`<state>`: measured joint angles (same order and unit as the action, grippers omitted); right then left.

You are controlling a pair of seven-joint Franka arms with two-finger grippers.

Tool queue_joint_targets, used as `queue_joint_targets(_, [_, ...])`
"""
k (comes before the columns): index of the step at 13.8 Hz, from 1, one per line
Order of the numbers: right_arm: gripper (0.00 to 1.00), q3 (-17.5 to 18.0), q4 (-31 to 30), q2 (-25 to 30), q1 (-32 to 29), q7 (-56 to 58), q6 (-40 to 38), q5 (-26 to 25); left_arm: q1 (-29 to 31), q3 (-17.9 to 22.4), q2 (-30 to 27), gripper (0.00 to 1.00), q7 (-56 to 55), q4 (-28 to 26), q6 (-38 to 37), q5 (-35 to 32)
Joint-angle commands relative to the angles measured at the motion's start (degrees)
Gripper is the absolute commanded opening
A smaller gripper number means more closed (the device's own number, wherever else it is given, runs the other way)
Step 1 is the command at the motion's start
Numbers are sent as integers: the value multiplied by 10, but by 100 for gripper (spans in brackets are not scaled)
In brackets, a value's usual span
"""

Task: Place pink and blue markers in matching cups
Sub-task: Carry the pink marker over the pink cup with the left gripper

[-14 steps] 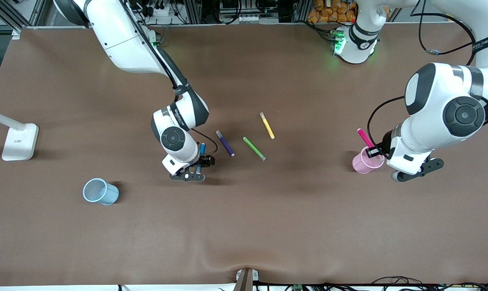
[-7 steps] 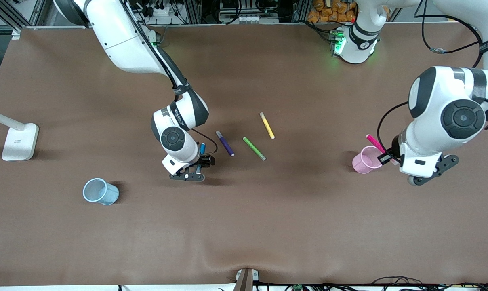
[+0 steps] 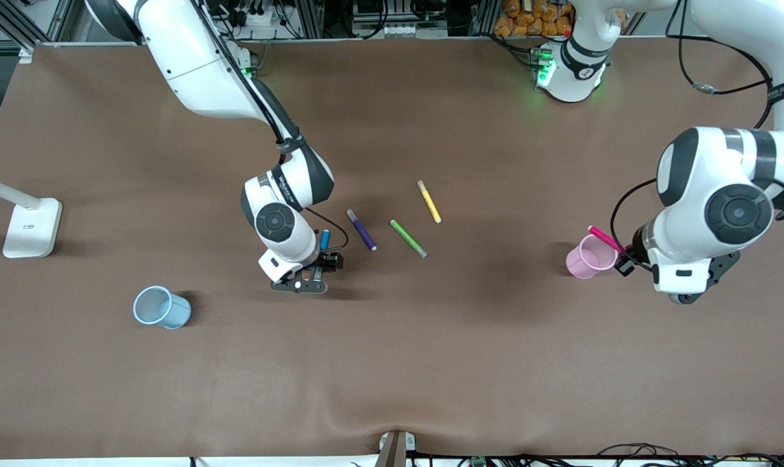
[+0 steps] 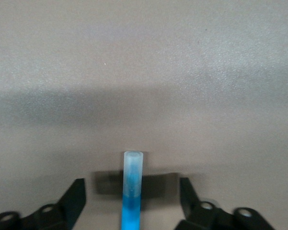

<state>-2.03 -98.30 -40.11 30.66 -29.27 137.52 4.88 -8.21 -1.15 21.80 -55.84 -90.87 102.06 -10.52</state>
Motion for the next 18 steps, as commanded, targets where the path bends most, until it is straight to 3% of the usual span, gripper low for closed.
queue_joint_targets(1, [68, 4, 5, -8, -8, 4, 6, 6, -6, -2, 5, 0, -55, -1, 2, -21])
queue_joint_targets(2, [54, 4, 5, -9, -8, 3, 6, 6, -8, -1, 14, 0, -72, -1, 2, -22])
queue_joint_targets(4, [0, 4, 4, -9, -8, 3, 7, 7, -11, -2, 26, 0, -112, 1, 2, -32])
queue_joint_targets(10, [0, 2, 7, 6, -14, 13, -2, 4, -1, -1, 40, 0, -154, 0, -1, -59])
queue_joint_targets(18, [0, 6, 11, 126, -118, 240, -85, 7, -2, 4, 81, 0, -198, 2, 2, -111])
